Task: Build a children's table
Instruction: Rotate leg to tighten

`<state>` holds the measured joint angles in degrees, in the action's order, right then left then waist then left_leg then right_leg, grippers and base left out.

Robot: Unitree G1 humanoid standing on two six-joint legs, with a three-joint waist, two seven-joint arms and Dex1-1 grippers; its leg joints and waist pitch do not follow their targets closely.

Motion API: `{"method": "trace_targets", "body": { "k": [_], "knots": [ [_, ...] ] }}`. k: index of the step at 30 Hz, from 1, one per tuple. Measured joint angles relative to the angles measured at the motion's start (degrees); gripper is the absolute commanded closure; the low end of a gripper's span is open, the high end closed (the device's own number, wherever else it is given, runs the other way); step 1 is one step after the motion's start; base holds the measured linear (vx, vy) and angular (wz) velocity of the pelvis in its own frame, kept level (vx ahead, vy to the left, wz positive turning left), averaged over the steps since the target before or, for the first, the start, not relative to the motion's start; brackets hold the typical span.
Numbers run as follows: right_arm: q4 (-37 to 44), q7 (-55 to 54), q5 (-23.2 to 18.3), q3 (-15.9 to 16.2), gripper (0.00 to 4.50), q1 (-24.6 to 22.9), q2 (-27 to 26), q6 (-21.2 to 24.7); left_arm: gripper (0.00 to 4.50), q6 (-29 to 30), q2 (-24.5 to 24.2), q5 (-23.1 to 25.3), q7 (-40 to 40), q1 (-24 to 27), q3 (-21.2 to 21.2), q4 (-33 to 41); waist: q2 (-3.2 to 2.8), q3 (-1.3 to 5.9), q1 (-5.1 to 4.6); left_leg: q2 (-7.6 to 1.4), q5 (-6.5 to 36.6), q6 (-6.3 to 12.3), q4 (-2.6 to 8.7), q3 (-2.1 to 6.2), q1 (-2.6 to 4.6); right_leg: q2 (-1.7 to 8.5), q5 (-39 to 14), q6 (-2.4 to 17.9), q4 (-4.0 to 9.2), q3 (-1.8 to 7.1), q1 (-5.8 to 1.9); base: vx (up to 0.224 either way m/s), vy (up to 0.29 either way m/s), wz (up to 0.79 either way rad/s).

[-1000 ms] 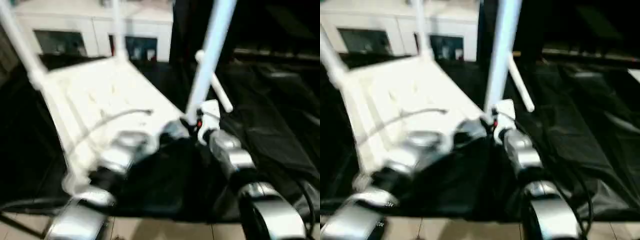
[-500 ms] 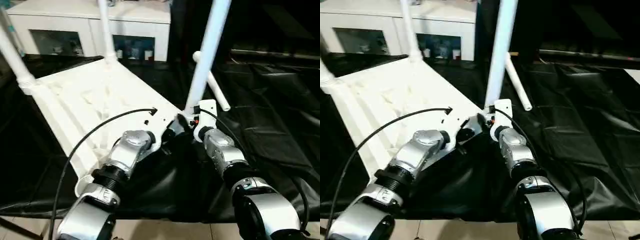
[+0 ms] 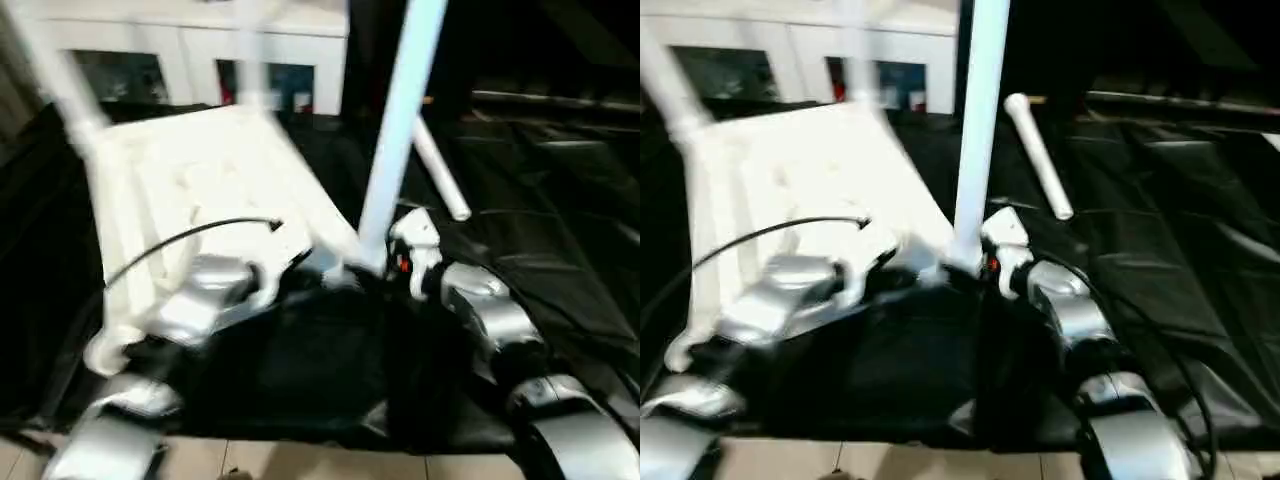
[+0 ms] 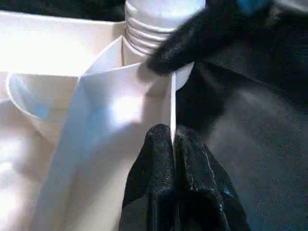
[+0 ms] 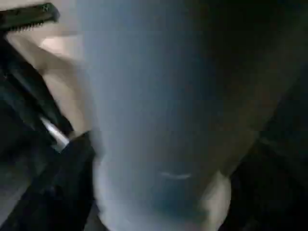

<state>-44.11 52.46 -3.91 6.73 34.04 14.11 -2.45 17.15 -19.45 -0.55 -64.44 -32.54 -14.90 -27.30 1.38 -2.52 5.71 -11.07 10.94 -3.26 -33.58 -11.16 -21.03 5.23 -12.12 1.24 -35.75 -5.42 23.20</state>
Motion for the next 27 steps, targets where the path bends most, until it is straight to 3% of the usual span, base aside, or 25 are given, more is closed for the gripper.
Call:
{"method": "trace_targets", "body": {
  "k": [7,8,10,20,27],
  "knots": [
    [3.3,6.4,-0.6,1.9,0.54,-1.2,1.7,2.0,4.5,-0.1,-0.6,-0.3,-2.1,0.2,-0.2,-0.1,0.11,-0.07,-0.04,0.0,0.2,-0.28,-0.28,-0.03,0.02,0.06,0.2,0.2,-0.1,0.03,-0.06,0.0,0.0,0.0],
    [3.3,6.7,-0.6,2.0,0.76,-1.2,1.7,2.0,4.5,-0.1,-0.7,-0.3,-2.1,0.2,-0.2,-0.1,0.11,-0.07,-0.05,0.0,0.2,-0.29,-0.28,-0.02,0.03,0.06,0.2,0.2,-0.12,0.03,-0.06,0.0,0.0,0.0],
    [3.4,7.1,-0.7,2.0,0.76,-1.2,1.7,2.1,4.5,0.0,-0.8,-0.4,-2.3,0.2,-0.2,-0.1,0.12,-0.07,-0.07,-0.01,0.2,-0.29,-0.28,-0.02,0.03,0.06,0.2,0.2,-0.12,0.03,-0.06,0.0,0.0,0.0],
    [3.9,7.9,-0.9,1.8,1.68,-1.4,1.9,3.2,4.5,0.1,-1.1,-0.8,-3.4,0.3,-0.2,-0.1,0.16,-0.09,0.08,0.0,0.0,0.01,-0.28,-0.03,0.01,0.06,0.1,0.2,-0.12,0.03,-0.06,0.0,0.0,0.0],
    [4.6,7.8,-1.0,1.6,1.76,-2.3,1.6,3.2,4.5,0.1,-1.1,-0.9,-3.5,0.3,-0.3,-0.1,0.19,-0.07,0.18,0.0,0.0,0.02,-0.28,-0.03,0.01,0.06,0.1,0.2,-0.12,0.03,-0.06,0.0,0.0,0.0]
  ]
}}
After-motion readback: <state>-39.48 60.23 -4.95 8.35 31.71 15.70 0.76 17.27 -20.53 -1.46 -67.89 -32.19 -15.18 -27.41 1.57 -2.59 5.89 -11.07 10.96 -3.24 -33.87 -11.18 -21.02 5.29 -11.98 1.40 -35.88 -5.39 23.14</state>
